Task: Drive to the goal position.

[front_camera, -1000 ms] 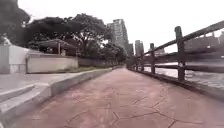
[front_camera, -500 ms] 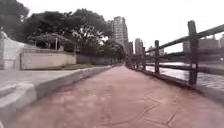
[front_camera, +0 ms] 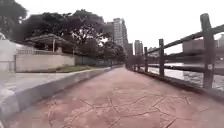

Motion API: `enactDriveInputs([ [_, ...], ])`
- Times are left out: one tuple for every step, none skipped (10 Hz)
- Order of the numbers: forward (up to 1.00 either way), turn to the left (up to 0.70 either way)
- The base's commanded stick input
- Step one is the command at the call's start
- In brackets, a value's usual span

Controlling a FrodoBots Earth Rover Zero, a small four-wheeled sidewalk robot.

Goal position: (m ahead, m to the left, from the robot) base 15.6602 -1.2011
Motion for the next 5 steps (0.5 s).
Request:
enactDriveInputs([
  [0.85, 0.00],
  [0.85, 0.00],
  [0.85, 0.00],
  [0.85, 0.00],
  [0.85, 0.00],
])
